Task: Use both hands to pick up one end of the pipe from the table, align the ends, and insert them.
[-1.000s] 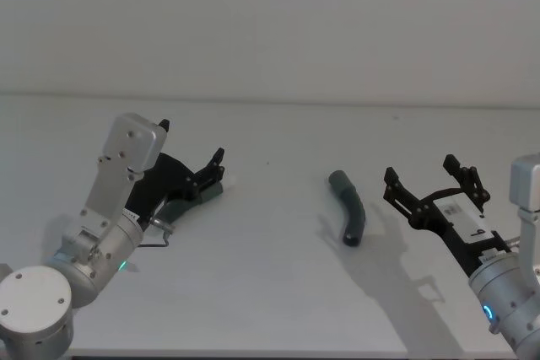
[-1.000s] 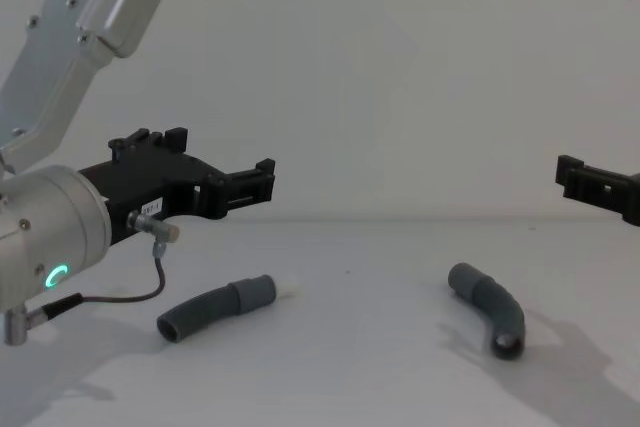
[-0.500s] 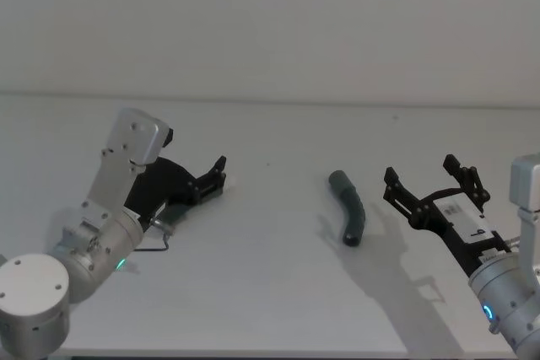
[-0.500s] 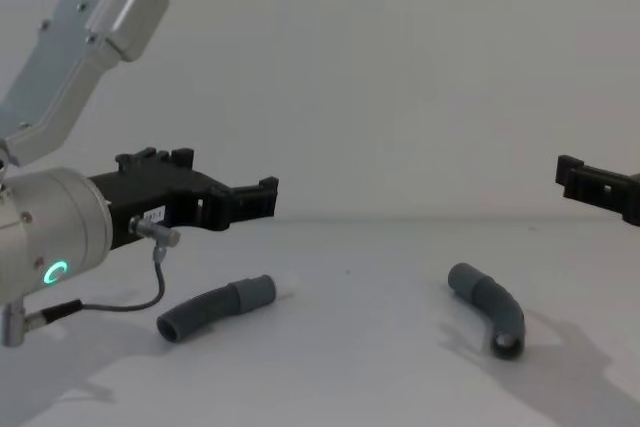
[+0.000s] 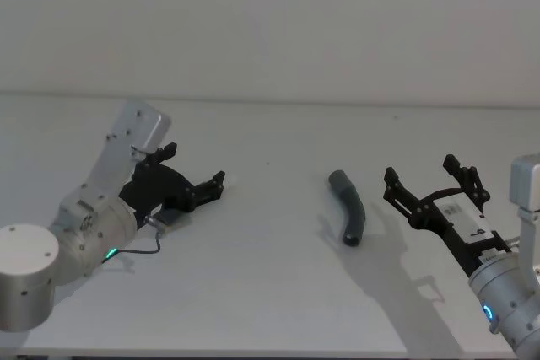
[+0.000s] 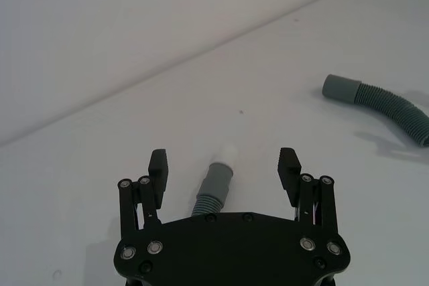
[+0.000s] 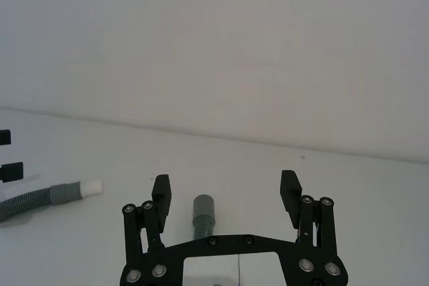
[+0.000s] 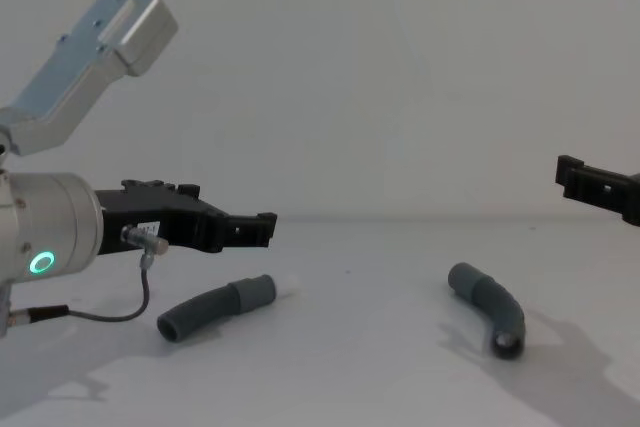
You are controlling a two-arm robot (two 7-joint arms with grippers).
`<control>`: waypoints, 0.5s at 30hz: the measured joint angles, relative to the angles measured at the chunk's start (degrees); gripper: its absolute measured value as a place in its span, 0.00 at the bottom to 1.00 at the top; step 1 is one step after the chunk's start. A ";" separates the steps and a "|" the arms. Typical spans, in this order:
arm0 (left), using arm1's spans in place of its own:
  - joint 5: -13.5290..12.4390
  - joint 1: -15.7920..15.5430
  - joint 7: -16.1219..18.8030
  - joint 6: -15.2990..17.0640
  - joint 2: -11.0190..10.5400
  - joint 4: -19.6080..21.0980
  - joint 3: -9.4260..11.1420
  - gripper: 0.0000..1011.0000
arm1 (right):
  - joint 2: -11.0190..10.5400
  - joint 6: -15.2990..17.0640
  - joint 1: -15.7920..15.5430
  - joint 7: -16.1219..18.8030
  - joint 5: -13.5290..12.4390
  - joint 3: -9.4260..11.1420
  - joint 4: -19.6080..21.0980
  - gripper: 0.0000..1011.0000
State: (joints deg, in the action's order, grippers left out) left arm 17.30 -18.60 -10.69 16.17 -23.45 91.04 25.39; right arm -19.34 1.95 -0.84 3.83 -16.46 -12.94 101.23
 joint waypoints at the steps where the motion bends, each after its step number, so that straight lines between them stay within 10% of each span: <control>1: 0.04 -0.24 -0.20 0.17 -0.02 -0.21 0.03 0.99 | 0.00 0.00 0.00 0.00 0.00 0.00 0.00 0.99; 15: 1.62 -5.18 -6.18 4.84 0.18 -4.24 0.54 0.99 | 0.00 0.00 0.00 0.00 0.00 0.00 0.00 0.99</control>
State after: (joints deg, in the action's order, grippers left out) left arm 18.92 -23.78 -16.88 21.01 -23.27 86.80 25.93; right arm -19.33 1.95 -0.84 3.83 -16.46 -12.94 101.23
